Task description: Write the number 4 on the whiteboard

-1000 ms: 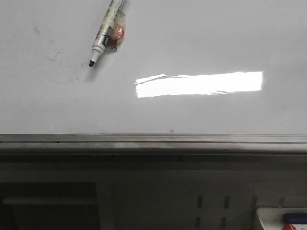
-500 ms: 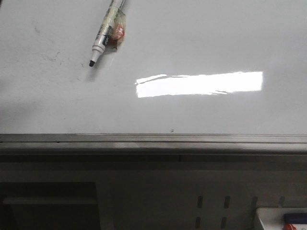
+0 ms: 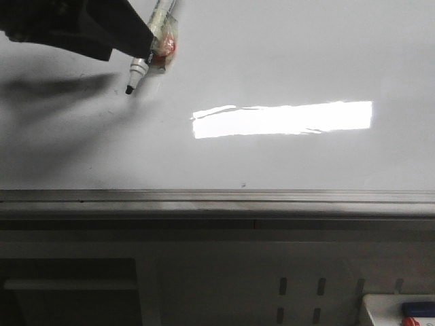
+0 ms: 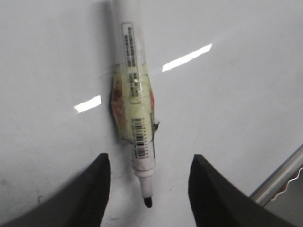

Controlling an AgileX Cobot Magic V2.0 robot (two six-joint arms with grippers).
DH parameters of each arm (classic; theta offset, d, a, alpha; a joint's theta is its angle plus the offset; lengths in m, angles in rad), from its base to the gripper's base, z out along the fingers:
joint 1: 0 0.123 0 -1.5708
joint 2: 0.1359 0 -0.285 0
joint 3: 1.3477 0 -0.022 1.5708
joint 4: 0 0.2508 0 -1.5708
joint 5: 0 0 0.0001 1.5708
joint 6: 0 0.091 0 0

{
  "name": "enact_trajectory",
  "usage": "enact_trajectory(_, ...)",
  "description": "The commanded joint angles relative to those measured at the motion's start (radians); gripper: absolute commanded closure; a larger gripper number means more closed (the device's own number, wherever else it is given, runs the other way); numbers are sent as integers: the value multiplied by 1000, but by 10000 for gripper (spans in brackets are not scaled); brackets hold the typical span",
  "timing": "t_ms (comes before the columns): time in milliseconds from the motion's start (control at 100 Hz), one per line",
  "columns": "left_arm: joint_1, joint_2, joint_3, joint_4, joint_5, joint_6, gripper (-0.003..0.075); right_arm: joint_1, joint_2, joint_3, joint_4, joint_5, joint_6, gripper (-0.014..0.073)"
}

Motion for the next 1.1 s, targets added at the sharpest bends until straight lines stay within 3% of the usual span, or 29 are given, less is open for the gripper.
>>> enact_trajectory(0, -8, 9, -38, -21, -90, -2, 386, -8, 18, -36, 1, -70, -11, 234)
enact_trajectory(370, -8, 84, -38, -21, -167, -2, 534, -8, 18, -36, 1, -70, -11, 234)
enact_trajectory(470, -8, 89, -38, -21, -148, -2, 645, -8, 18, -36, 1, -69, -11, 234)
enact_trajectory(520, -8, 89, -38, -13, -128, 0, 738, -8, 18, -36, 2, -64, -11, 234)
enact_trajectory(580, -8, 80, -38, -11, -104, 0, 741, -8, 18, -38, 16, -49, -36, 235)
enact_trajectory(660, -8, 59, -38, 0, -48, 0, 741, -4, 21, -45, 151, -2, -243, 235)
enact_trajectory(750, -14, 14, -38, 59, 40, 2, 741, 33, 35, -52, 426, 74, -597, 242)
enact_trajectory(850, -50, -43, -38, 167, 185, 69, 741, 100, 73, -52, 695, 138, -890, 242)
enact_trajectory(980, -118, -99, -38, 213, 366, 228, 741, 173, 135, -62, 797, 151, -1057, 242)
enact_trajectory(1090, -178, -138, -38, 215, 394, 288, 741, 235, 180, -91, 797, 142, -1125, 241)
